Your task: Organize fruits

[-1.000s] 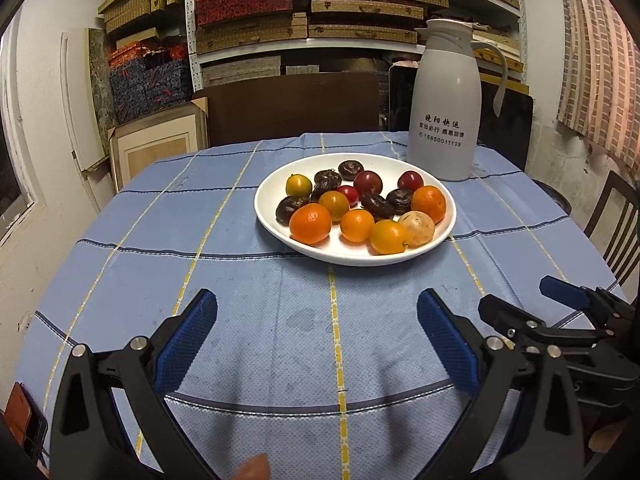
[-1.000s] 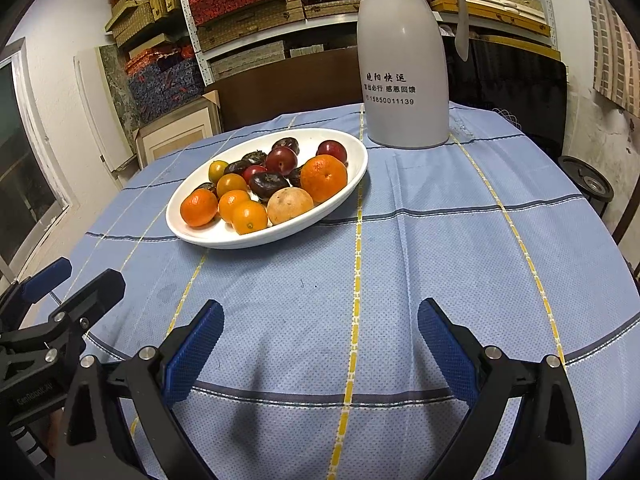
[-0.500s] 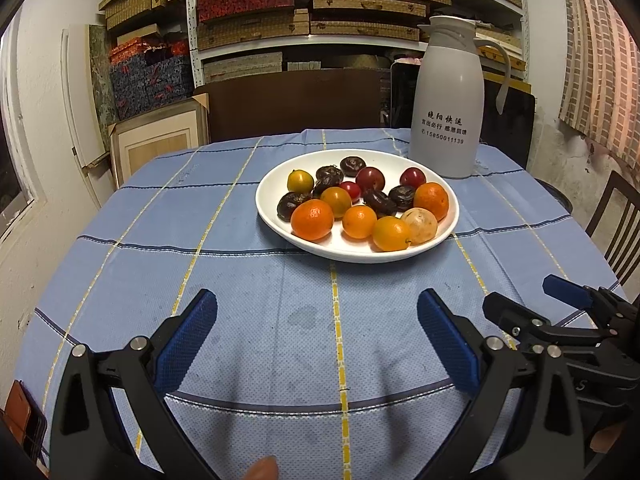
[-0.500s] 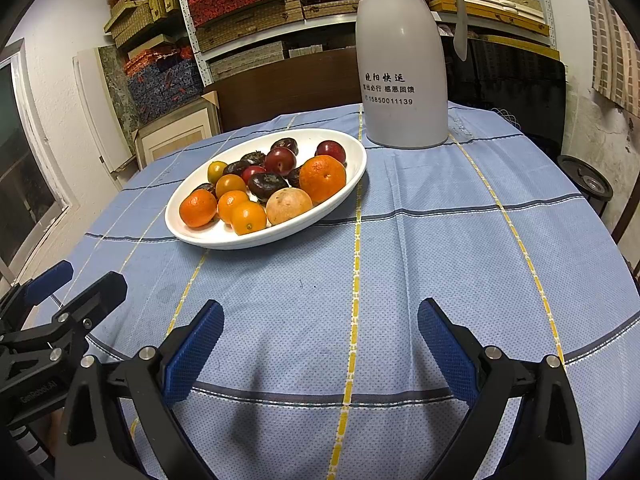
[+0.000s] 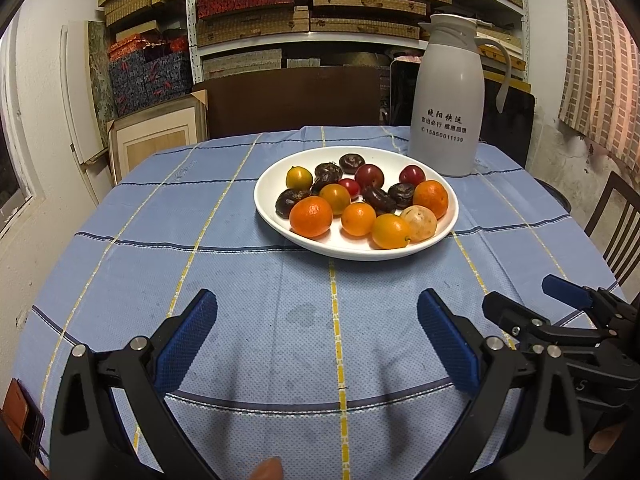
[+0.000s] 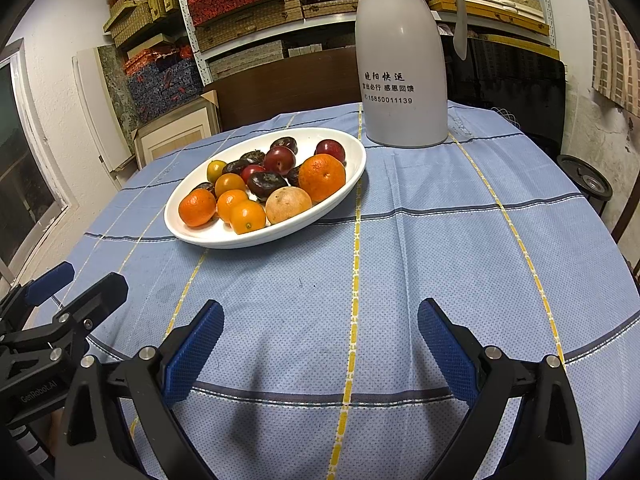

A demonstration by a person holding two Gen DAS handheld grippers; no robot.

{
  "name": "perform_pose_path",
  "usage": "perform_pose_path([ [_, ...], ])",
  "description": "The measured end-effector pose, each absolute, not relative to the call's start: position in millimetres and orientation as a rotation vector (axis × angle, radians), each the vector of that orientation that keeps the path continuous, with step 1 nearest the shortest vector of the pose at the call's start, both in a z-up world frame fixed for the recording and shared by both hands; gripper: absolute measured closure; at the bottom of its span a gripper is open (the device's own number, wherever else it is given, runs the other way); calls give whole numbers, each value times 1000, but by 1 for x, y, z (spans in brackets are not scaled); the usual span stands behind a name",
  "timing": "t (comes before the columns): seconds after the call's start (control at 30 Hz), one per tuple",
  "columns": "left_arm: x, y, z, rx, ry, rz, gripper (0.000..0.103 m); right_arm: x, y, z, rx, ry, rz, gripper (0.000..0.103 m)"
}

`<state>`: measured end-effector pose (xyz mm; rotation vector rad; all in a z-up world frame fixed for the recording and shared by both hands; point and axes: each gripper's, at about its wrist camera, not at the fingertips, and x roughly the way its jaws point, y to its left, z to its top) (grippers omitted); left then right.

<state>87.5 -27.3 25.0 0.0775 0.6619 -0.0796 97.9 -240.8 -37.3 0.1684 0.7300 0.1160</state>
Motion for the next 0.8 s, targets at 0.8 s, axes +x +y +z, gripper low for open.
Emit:
perform_pose_path([
  [0.8, 88, -28, 23, 75, 668, -81, 5, 98, -242, -39, 169, 735, 115, 5],
])
